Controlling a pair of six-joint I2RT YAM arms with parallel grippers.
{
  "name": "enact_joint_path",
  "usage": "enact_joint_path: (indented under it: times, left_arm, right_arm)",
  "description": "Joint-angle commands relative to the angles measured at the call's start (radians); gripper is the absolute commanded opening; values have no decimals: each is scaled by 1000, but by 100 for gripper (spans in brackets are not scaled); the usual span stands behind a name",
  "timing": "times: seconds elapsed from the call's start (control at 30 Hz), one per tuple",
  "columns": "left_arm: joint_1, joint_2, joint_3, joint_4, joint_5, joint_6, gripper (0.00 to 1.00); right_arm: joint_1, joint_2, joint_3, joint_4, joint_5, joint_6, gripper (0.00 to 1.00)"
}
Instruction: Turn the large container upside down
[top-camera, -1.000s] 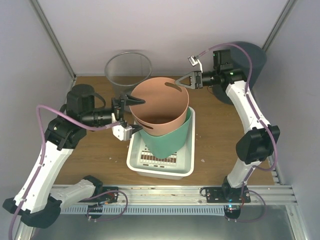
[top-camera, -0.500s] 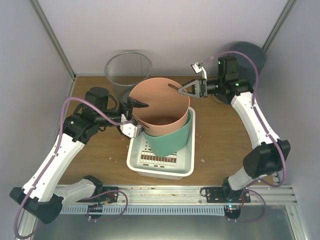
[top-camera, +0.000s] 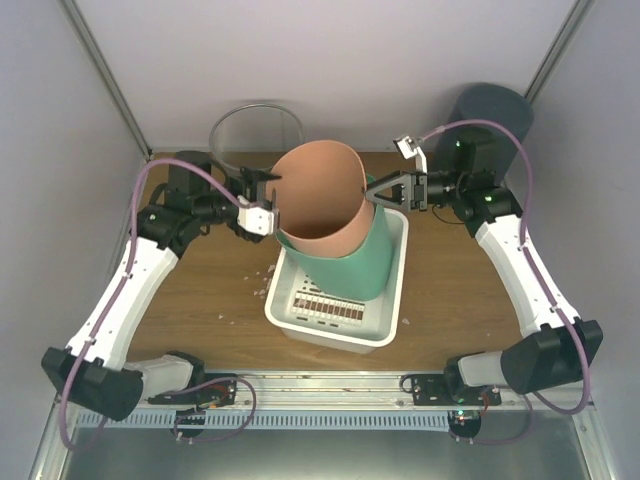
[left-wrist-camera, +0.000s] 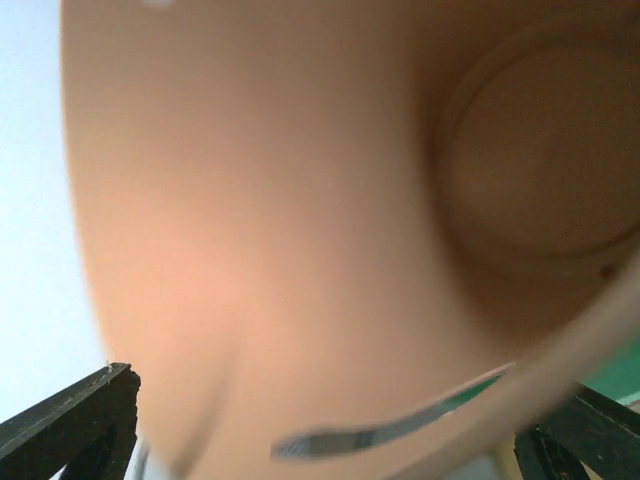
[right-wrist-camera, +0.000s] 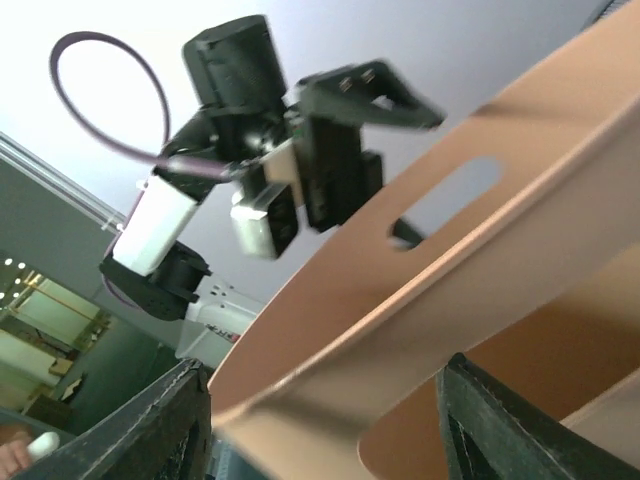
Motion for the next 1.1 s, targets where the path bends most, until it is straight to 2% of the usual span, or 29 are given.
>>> enact_joint_path:
  times: [0.0, 0.1, 0.2, 0.6, 0.8, 1.07]
  left_arm:
    - [52, 55, 102, 389, 29, -77, 99]
    - [96, 90, 147, 451, 53, -144, 99]
    - [129, 109, 198, 489, 67, -218, 99]
    - [146, 44, 251, 514, 187, -356, 99]
    - [128, 21, 258, 480, 231, -353, 99]
    - [115, 59, 284, 492, 190, -358, 99]
  right_arm:
    - [51, -21, -7, 137, -106, 151, 61]
    - [53, -9, -10, 253, -81, 253, 62]
    - [52, 13, -6, 277, -57, 302, 62]
    - [51, 0, -32, 125, 131, 385, 60]
    - [51, -92, -154, 290, 269, 643, 63]
    - [57, -210, -240, 468, 451, 922, 60]
